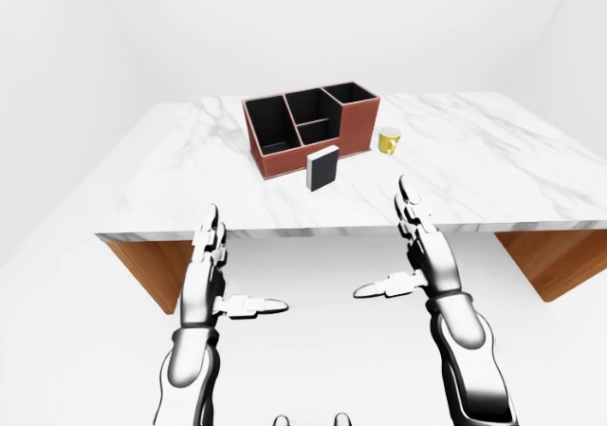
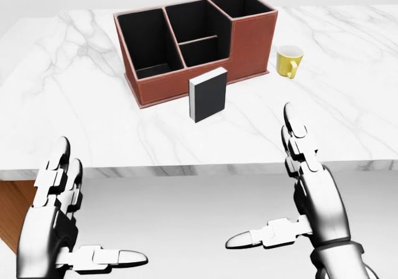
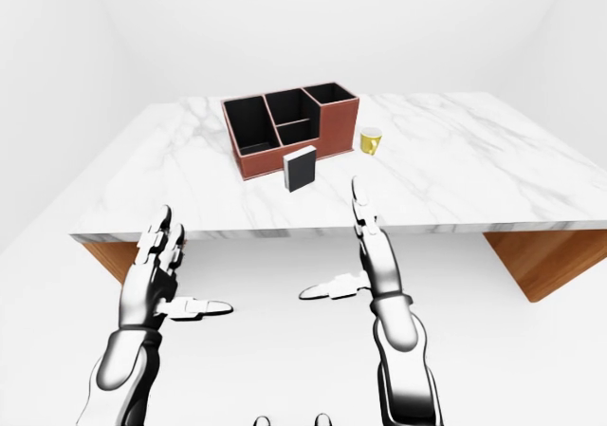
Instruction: Pick up the book and place it in the front compartment of the caddy.
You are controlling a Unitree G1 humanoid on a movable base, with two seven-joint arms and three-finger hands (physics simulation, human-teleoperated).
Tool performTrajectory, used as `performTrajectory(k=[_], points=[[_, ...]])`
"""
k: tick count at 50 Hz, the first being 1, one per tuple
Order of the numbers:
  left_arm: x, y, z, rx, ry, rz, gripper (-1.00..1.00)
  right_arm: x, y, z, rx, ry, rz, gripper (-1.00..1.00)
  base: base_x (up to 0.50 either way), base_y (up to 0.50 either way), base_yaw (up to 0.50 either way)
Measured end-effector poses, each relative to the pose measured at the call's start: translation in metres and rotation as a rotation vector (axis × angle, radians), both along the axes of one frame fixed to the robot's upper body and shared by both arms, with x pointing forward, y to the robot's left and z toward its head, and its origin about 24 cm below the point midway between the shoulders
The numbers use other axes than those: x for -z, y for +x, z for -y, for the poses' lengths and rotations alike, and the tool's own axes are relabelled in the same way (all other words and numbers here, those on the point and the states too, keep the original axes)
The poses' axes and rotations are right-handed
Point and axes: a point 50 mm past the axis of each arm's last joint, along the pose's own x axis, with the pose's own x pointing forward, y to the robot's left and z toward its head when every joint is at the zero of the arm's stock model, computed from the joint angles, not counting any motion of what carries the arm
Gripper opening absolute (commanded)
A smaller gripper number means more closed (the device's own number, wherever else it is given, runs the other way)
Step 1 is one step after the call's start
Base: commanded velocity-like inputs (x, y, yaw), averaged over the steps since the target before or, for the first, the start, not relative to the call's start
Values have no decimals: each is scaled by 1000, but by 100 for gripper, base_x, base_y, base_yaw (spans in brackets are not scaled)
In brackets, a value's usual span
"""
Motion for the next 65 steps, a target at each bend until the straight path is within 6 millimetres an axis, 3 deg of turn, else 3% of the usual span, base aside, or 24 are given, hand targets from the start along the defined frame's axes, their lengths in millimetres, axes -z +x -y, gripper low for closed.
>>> performTrajectory(k=[17, 25, 40, 48, 65], points=[[-9, 0, -1, -7, 8, 41, 100, -9, 1, -5, -35, -92, 34, 100, 0, 26, 0], [-15, 0, 0, -3, 8, 66, 100, -22, 9, -4, -25, -292, 75, 100, 0, 0, 0], [-29, 5, 1, 17, 26, 131, 100, -38, 31, 5, 171, -867, 117, 100, 0, 0, 0], [-38, 10, -1, 7, 35, 170, 100, -55, 38, 6, 200, -995, 130, 100, 8, 0, 0], [-59, 18, -5, -18, 49, 269, 100, -93, 32, 2, 234, -1115, 173, 100, 16, 0, 0]])
